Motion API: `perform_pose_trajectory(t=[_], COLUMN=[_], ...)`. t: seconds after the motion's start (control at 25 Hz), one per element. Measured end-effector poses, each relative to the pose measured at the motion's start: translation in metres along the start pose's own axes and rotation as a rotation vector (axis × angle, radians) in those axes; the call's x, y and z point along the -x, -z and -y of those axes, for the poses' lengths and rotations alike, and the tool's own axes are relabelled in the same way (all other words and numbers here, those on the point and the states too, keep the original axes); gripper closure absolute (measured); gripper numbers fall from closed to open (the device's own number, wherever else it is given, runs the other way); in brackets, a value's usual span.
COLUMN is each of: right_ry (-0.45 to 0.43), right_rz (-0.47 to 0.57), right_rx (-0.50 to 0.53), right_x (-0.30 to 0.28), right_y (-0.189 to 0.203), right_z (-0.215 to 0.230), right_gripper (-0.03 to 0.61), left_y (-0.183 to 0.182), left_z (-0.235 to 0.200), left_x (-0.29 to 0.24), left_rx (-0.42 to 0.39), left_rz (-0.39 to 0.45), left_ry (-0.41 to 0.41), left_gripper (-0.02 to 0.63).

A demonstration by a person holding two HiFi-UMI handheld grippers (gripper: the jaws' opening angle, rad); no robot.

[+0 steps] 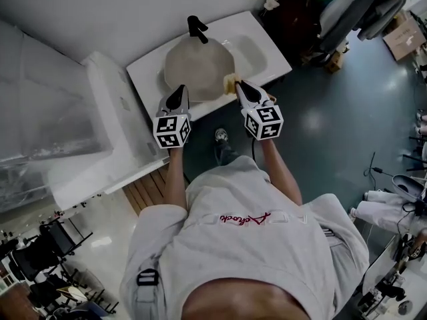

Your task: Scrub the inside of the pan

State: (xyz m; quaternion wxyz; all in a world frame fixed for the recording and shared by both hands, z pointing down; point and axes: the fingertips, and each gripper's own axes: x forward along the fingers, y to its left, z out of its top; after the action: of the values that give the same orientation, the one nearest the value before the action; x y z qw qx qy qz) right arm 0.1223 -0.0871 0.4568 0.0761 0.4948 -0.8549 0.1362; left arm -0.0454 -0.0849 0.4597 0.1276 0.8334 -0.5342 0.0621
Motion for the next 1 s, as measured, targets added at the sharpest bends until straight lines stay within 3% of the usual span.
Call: perform_pose_trajectory(t=[0.56,1.0], right_ry=[-0.081,-0.123], right_rz=[0.023,0.009], right_rx=[0.001,-0.015], right_x=[-0.108,-0.148], right_y=[-0.056,-0.060], right_z=[0.044,0.067], right_gripper=[0.549,0.548], left_y=[-0.051,-0.048], left_z=[-0.055,-0.077], left_x=[-0.088,-0.125], left_rx=[-0.029,-0.019], left_rz=[0.007,-0.021], left_ry=[-0.076,-0.128], left_gripper=[0.614,0.615])
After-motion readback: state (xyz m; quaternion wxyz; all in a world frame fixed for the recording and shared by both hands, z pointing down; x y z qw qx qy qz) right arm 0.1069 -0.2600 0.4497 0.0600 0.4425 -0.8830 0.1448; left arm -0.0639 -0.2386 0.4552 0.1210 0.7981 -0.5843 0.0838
